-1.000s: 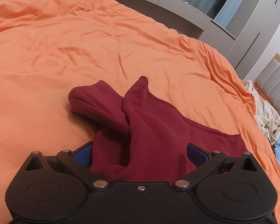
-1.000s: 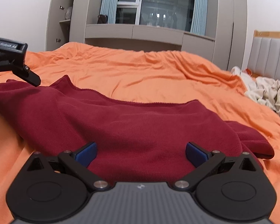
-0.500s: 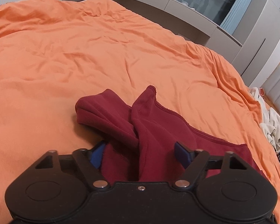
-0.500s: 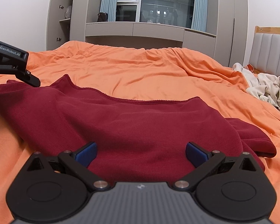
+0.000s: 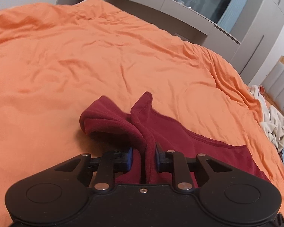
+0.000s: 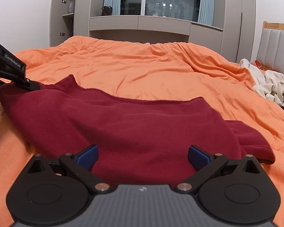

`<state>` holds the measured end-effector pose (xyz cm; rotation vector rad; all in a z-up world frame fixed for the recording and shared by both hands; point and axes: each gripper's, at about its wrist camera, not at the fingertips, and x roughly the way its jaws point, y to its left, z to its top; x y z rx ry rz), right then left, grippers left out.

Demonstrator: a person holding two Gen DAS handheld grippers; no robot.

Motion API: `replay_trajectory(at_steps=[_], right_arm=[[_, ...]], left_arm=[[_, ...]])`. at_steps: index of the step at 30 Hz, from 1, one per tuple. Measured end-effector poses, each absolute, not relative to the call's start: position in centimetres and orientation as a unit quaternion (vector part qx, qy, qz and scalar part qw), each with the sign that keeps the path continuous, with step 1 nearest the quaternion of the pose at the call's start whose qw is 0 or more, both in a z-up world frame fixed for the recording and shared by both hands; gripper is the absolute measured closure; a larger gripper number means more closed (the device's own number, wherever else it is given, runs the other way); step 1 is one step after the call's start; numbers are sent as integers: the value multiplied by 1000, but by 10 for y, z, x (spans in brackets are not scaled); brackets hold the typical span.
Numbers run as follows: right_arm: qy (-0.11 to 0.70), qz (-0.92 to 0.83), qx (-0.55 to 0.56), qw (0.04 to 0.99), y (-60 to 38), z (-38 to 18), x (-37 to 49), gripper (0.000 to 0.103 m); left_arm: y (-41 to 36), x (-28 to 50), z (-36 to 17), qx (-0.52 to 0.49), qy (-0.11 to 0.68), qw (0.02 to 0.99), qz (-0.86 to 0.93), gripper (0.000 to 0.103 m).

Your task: Fold small clothes

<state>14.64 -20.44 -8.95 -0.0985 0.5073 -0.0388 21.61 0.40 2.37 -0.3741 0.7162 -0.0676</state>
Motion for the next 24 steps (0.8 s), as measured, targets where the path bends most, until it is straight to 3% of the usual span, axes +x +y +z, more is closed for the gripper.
replay_trajectory(at_steps=[13,24], right_arm=[[212,-78,-64,972,-247,-45,103,0],[214,-165,-34,962,-299,-38,58,0]], left_arm=[[-58,231,75,-102,302,942,-106,86],[-193,217,98,-24,287,916,-279,87]])
